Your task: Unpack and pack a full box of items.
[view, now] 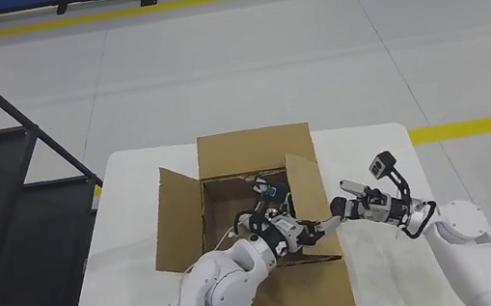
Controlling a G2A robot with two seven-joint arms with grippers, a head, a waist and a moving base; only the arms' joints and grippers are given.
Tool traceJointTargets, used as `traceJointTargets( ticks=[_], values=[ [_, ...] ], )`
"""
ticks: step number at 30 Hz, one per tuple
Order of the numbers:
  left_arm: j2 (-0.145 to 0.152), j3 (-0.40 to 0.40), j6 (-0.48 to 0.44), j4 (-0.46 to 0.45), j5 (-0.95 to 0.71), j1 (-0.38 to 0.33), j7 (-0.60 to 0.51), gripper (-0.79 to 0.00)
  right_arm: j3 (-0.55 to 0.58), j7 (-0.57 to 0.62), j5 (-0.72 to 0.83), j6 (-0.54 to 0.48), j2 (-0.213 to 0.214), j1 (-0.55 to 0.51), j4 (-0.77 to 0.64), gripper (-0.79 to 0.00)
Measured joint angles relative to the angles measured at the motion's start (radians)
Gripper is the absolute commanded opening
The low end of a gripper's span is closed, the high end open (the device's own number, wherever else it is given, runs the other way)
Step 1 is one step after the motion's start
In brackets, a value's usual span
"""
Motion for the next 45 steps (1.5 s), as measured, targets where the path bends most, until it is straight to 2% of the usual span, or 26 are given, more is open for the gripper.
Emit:
traceJointTargets(
  ticks=[4, 13, 24, 30, 36, 45],
  values=[
    [0.006, -0.028, -0.014, -0.021, -0.010, 0.020, -0.013, 0.000, -0.035, -0.015, 0.038, 0.010, -0.008, 0.026, 0.031, 0.000],
    [0.018, -0.073, -0.031, -0.068, -0.004, 0.058, -0.065, 0.000, -0.086, -0.084, -0.002, 0.009, -0.013, 0.071, 0.078, 0.000],
    [0.023, -0.067, -0.057, -0.117, 0.002, 0.078, -0.123, 0.000, -0.018, -0.182, 0.115, -0.030, -0.004, 0.041, 0.045, 0.000],
    [0.019, -0.031, -0.060, -0.142, 0.024, 0.080, -0.123, 0.000, 0.020, -0.204, 0.129, -0.031, 0.007, 0.010, 0.018, 0.000],
    [0.006, 0.044, -0.041, -0.139, 0.116, 0.065, -0.086, 0.000, 0.059, -0.243, 0.170, -0.052, 0.014, -0.023, -0.006, 0.000],
    [-0.028, 0.165, 0.022, -0.051, 0.283, 0.022, 0.028, 0.000, 0.126, -0.345, 0.284, -0.118, 0.016, -0.073, -0.023, 0.000]
  ],
)
